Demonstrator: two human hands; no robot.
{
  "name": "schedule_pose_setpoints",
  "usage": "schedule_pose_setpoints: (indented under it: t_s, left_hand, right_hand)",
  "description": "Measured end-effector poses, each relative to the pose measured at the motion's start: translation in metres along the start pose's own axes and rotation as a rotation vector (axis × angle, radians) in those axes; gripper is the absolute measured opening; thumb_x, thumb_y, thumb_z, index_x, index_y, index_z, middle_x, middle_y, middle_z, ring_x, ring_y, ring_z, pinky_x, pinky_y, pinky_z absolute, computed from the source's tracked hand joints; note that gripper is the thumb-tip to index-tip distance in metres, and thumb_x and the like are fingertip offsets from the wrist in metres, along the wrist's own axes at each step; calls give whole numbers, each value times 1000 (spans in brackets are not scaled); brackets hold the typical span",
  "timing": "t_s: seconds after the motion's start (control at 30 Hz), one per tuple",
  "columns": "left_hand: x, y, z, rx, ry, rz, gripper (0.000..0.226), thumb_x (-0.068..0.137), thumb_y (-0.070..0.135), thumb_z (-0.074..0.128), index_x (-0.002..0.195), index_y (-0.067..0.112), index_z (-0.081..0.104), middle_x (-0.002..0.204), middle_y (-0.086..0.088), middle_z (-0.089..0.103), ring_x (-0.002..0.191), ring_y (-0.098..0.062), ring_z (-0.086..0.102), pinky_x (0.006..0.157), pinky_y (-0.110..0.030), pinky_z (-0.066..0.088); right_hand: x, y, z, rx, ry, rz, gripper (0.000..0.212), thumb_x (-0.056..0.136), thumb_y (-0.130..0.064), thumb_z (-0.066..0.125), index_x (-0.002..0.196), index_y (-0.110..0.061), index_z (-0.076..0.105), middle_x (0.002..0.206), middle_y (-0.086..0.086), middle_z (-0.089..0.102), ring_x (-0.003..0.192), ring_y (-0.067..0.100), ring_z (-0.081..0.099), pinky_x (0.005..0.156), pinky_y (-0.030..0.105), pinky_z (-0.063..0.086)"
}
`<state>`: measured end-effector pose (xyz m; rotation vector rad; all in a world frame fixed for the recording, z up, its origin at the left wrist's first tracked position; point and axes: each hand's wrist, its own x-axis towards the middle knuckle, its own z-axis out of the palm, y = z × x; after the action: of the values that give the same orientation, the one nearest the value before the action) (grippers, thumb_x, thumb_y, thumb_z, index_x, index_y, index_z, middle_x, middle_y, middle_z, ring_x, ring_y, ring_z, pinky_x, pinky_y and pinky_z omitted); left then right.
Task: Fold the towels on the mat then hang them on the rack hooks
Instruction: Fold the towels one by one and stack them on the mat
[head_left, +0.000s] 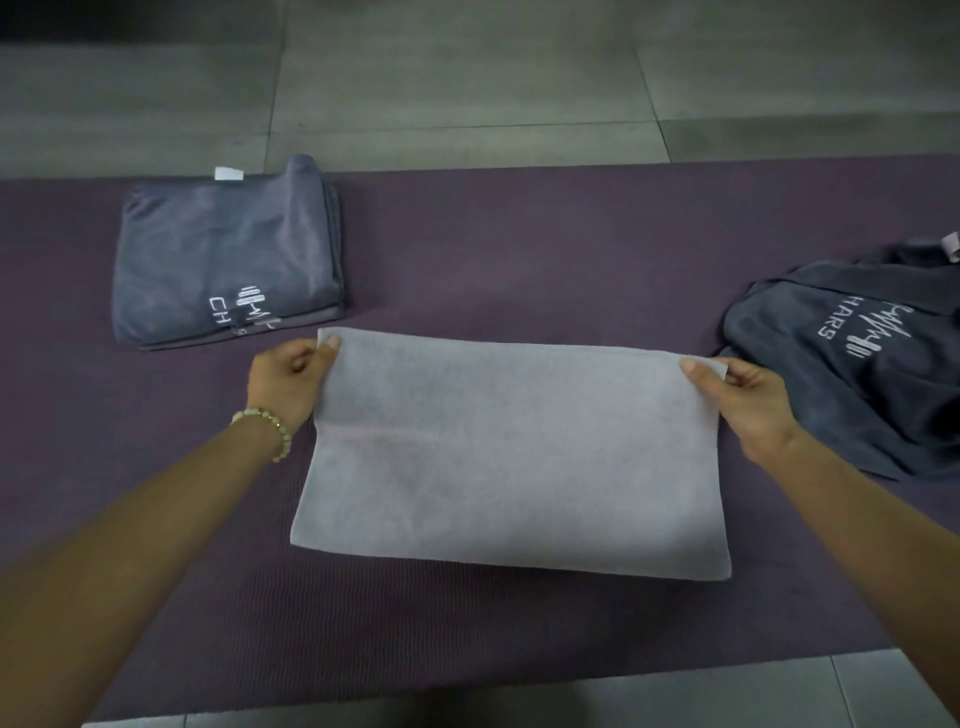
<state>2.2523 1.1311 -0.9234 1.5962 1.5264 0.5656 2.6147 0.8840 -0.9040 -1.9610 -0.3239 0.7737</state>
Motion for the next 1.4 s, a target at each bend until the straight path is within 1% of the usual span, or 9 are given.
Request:
schedule_pose_setpoints:
  t_s: [0.3,0.4,0.57,0.7,0.9,1.0,1.13,1.27,1.4]
  left_hand:
    - [12,4,13,140,66,-77,33,92,32,59,99,1,68,86,-12,62,82,-18,53,70,-20,37]
    - [6,0,10,264,-9,-125,52,83,54,62,85,3,52,68,-3,53,85,-38,59,70,-33,42]
    - [-25,-7,-3,404,-246,-152,73,63,71,68,97,8,55,86,0,63,79,-19,61,60,-28,46]
    - [-44,-9,-9,397,-354,-215,51,76,57,68,102,13,64,97,-1,67,91,-23,63,79,-32,51]
    - [-49,-1,-18,13,-385,-417,37,91,36,60,118,12,61,107,-6,69,87,-21,66,82,-34,51]
    - [-59,29,-15,-165,-509,-297,38,93,29,57,130,24,52,111,-1,69,96,-19,66,80,-37,54]
    - [-97,92,15,-266,-745,-43,41,93,22,56,130,35,45,100,7,69,85,-12,67,61,-27,55]
    - [-119,125,54,-413,-957,-77,45,87,28,55,129,37,44,106,6,69,98,-10,67,86,-24,54]
    - [-116,83,85,292,-773,404,51,98,42,39,146,26,29,151,4,31,140,-12,27,116,-26,20]
  right_hand:
    - [33,-2,25,-105,105,-8,23,83,-18,73,96,0,69,77,0,62,71,11,55,58,13,48]
    - [31,-1,29,-236,188,-47,33,84,-22,71,110,-2,63,100,7,62,89,18,56,78,26,51]
    - [-24,18,49,-690,69,-509,50,94,-36,55,138,-15,45,153,6,29,142,24,24,117,40,21]
    - [-62,52,67,-901,-230,-642,65,93,-62,20,149,-30,27,159,-5,11,147,13,2,120,33,-2]
    - [-60,73,68,-1118,-245,-628,65,93,-62,-2,151,-34,7,160,-6,-1,145,9,-13,117,31,-15]
    - [-62,62,69,-923,-274,-589,66,92,-62,7,149,-33,19,158,-11,5,146,5,-5,119,29,-9]
    - [-76,33,63,-193,-238,-278,50,99,-53,31,114,-21,66,123,-9,63,114,2,56,104,27,41]
    - [-76,13,48,376,-313,292,69,99,-54,22,91,-10,74,85,7,73,73,21,67,82,38,57]
    - [-73,16,28,402,-337,545,66,96,-61,23,96,-15,70,83,6,75,72,17,72,65,33,53]
